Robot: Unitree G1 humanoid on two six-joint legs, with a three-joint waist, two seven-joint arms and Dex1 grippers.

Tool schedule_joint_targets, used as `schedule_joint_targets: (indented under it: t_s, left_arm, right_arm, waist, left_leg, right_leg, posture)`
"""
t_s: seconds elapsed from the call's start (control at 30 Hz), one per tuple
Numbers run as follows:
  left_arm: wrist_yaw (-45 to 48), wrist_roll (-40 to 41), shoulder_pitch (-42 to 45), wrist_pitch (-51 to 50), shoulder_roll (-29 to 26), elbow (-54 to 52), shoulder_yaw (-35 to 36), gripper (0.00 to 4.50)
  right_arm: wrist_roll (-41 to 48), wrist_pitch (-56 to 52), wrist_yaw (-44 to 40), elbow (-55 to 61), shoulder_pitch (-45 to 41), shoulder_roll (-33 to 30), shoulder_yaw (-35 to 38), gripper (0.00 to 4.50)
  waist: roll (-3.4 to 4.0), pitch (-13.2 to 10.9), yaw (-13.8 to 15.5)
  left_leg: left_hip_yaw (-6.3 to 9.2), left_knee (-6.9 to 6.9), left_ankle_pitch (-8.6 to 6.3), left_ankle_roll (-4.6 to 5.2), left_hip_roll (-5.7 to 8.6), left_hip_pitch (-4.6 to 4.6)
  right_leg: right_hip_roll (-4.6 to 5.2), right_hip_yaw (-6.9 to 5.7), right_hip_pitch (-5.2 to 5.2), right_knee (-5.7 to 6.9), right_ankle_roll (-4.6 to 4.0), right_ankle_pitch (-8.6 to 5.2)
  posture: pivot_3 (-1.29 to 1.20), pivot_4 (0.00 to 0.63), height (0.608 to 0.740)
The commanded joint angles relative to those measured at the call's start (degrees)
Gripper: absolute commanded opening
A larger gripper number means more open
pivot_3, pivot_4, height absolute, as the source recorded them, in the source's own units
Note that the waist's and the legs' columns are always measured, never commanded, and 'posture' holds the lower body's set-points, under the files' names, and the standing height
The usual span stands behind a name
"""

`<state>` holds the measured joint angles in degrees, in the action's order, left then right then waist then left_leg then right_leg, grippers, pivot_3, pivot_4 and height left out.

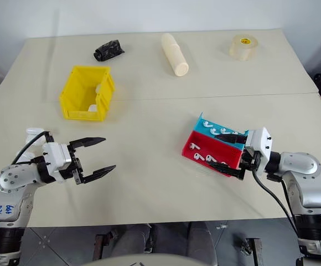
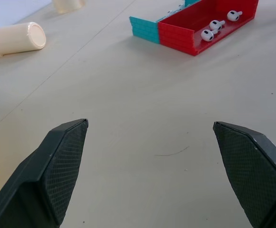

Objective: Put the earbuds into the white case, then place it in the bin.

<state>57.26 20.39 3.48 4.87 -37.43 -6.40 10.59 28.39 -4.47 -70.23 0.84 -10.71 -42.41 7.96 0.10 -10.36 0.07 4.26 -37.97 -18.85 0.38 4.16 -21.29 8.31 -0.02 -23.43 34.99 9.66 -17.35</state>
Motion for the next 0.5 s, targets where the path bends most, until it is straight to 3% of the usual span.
schedule_joint_targets:
  t_s: [0.03,0.27,0.5]
  left_arm:
    - [-3.93,-0.61,-1.17,-0.35,0.94,-3.41,1.02,4.49]
    - [-20.79,0.25,-12.37,-11.88,6.02,-16.17,9.49,4.49]
    - [-39.92,-0.42,-25.81,-25.27,17.67,-29.38,17.77,4.49]
  right_arm:
    - [0.67,1.8,-0.9,0.12,-0.29,0.53,1.09,4.5]
    - [0.47,5.17,-2.73,1.02,-2.7,5.14,-2.85,4.5]
    - [0.28,11.88,-3.44,2.98,-3.77,11.13,-5.52,4.5]
  waist:
    - [0.0,0.0,0.0]
    - [-0.04,-0.02,-0.42]
    - [-0.15,-0.02,0.27]
  left_leg:
    - [0.0,0.0,0.0,0.0,0.0,0.0]
    - [-0.05,0.03,-0.03,-0.03,-0.11,0.01]
    - [-0.03,-0.06,-0.05,-0.02,-0.08,0.02]
  right_leg:
    - [0.0,0.0,0.0,0.0,0.0,0.0]
    - [-0.11,0.08,-0.05,0.06,0.0,0.0]
    - [-0.09,0.09,0.02,0.02,0.0,0.0]
  posture:
    - [0.0,0.15,0.74]
    - [0.0,0.15,0.74]
    - [0.0,0.15,0.74]
